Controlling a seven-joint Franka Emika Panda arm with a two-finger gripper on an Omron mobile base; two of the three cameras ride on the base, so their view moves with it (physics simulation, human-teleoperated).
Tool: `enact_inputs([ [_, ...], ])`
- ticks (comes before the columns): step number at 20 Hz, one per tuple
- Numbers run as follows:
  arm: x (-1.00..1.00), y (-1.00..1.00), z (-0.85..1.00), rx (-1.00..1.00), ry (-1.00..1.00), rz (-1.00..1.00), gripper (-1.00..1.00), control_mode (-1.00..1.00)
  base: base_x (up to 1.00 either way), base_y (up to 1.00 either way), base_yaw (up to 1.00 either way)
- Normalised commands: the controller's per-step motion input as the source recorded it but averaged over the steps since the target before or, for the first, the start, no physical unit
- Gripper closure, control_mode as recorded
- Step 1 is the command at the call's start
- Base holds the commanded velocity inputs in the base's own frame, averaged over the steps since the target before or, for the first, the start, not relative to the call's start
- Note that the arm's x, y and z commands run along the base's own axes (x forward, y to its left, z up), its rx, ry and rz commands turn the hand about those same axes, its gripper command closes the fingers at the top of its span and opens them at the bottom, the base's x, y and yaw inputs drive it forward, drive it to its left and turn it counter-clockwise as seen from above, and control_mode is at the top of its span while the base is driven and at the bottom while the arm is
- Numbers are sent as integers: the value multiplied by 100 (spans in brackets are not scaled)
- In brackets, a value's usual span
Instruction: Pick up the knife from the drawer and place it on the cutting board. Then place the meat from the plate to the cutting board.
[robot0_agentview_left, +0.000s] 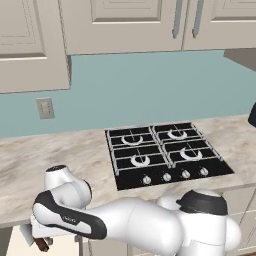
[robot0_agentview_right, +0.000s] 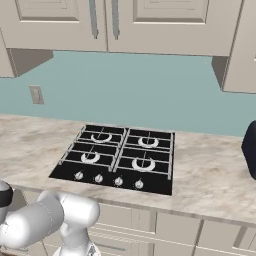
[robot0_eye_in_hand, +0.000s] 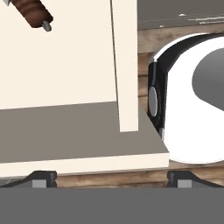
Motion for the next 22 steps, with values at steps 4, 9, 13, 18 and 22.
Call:
enact_inputs([
  [4,0,0,0,0,0,0,-100,-100,0,0,0],
  [9,0,0,0,0,0,0,-100,-100,0,0,0],
  [13,-14,0,-12,0,0,0,-100,-100,0,0,0],
  [18,-11,2,-33,0,5,0,-100,-100,0,0,0],
  [22,0,3,-25,0,3,0,-100,-100,0,0,0],
])
